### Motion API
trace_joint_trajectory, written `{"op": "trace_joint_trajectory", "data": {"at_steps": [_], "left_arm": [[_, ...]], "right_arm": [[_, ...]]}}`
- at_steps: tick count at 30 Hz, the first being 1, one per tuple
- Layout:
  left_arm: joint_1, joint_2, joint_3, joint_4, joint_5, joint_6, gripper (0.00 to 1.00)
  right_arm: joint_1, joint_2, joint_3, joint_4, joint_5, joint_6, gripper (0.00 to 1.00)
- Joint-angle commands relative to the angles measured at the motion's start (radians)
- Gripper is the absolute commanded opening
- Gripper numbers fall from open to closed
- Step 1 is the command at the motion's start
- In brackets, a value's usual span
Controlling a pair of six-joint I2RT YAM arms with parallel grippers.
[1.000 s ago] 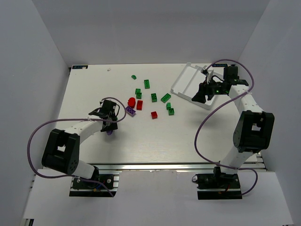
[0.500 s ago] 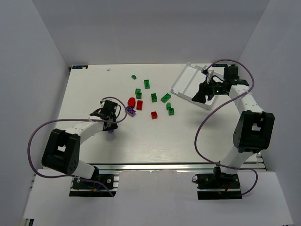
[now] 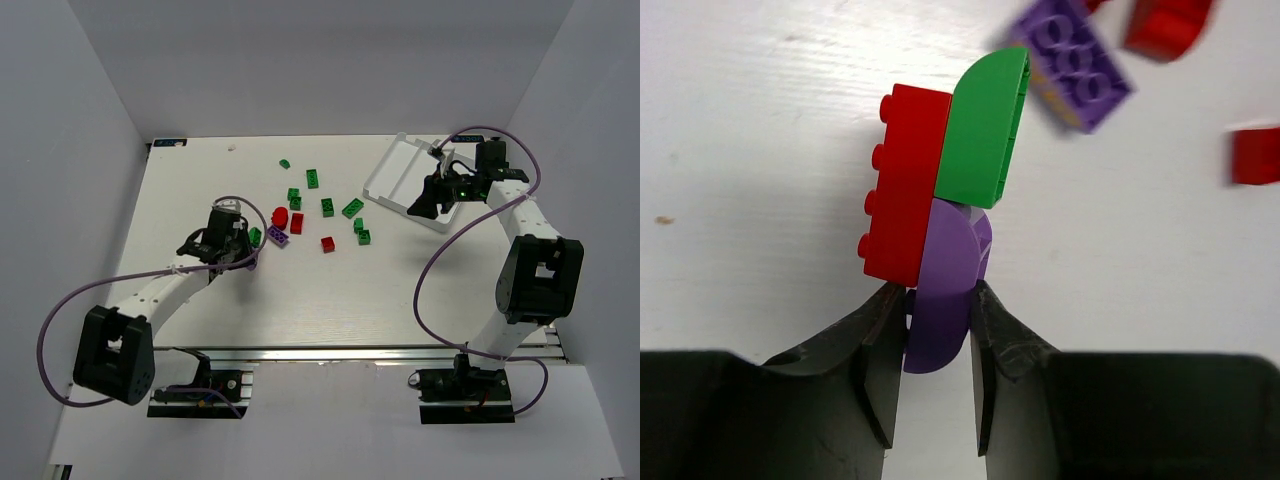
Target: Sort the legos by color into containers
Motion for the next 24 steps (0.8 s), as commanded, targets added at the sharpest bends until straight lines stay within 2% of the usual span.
{"op": "trace_joint_trajectory", "data": {"at_steps": [1,3,6,9,11,13,15,16,18,20,21,23,24], "left_arm": [[-0.003,-0.070,0.026,0.085,0.173,-0.032,0.16],[-0.003,-0.093,0.009,0.122,0.230,-0.047,0.16],[-0.003,-0.115,-0.043,0.276,0.431,-0.111,0.16],[-0.003,-0.126,-0.080,0.419,0.567,-0.193,0.16],[-0.003,-0.126,-0.102,0.594,0.692,-0.308,0.17],[-0.003,-0.127,-0.122,0.742,0.750,-0.412,0.16],[-0.003,-0.121,-0.132,0.891,0.847,-0.519,0.16],[-0.003,-0.121,-0.129,0.925,0.847,-0.542,0.16],[-0.005,-0.106,-0.137,1.017,0.904,-0.611,0.17],[-0.005,-0.072,-0.166,1.218,0.936,-0.755,0.17],[-0.010,-0.055,-0.177,1.368,0.956,-0.807,0.17],[-0.016,-0.020,-0.207,1.537,0.965,-0.985,0.17],[-0.025,0.026,-0.214,1.714,0.967,-1.110,0.17]], "right_arm": [[0.010,-0.019,0.006,-0.015,-0.050,0.058,0.59],[0.033,-0.020,-0.009,-0.004,-0.050,0.107,0.56],[0.120,-0.036,-0.043,0.022,-0.070,0.226,0.53],[0.156,-0.040,-0.057,0.057,-0.159,0.308,0.57],[0.180,-0.045,-0.075,0.115,-0.297,0.348,0.64],[0.198,-0.063,-0.087,0.152,-0.413,0.322,0.75],[0.215,-0.078,-0.093,0.165,-0.488,0.203,0.83],[0.219,-0.080,-0.093,0.165,-0.509,0.202,0.85],[0.226,-0.082,-0.081,0.174,-0.544,0.169,0.86],[0.254,-0.079,-0.063,0.178,-0.544,0.165,0.89],[0.263,-0.079,-0.060,0.186,-0.546,0.159,0.89],[0.292,-0.089,-0.061,0.194,-0.552,0.129,0.89],[0.301,-0.097,-0.070,0.200,-0.584,0.056,0.89]]}}
